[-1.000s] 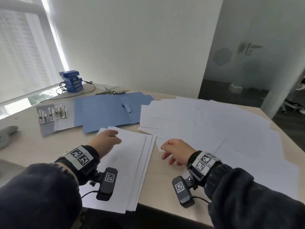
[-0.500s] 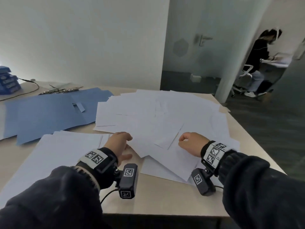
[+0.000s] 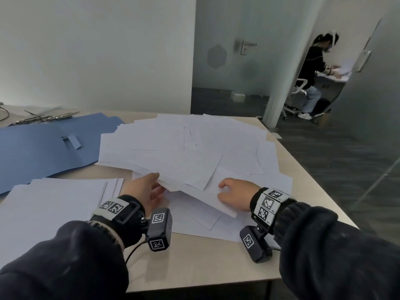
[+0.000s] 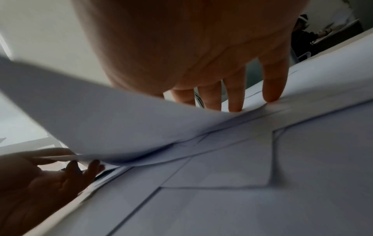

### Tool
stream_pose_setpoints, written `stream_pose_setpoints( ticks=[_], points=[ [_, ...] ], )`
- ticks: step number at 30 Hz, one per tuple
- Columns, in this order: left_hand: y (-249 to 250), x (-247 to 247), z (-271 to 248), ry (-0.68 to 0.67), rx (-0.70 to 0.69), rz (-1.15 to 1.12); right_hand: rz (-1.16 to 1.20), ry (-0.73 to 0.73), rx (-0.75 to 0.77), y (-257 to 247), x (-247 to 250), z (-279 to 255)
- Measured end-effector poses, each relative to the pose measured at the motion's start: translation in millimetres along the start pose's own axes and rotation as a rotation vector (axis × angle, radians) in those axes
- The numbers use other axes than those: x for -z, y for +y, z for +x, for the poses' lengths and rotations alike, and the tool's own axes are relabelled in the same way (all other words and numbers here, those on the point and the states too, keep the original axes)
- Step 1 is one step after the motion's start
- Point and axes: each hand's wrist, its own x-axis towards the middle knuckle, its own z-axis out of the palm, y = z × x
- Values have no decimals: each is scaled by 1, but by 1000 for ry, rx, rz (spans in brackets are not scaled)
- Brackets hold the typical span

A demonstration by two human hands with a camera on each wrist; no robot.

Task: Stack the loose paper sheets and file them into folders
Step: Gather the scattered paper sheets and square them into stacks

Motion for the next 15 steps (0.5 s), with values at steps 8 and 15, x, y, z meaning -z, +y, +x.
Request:
stream_pose_setpoints(
  ticks=[8,15],
  points=[
    [-2,2,5,-23,-10,242,182,37,93,-22,12,-12],
    [-12,-9,-23,-334,86,424,-95,19,307,-70,4,-17]
  ],
)
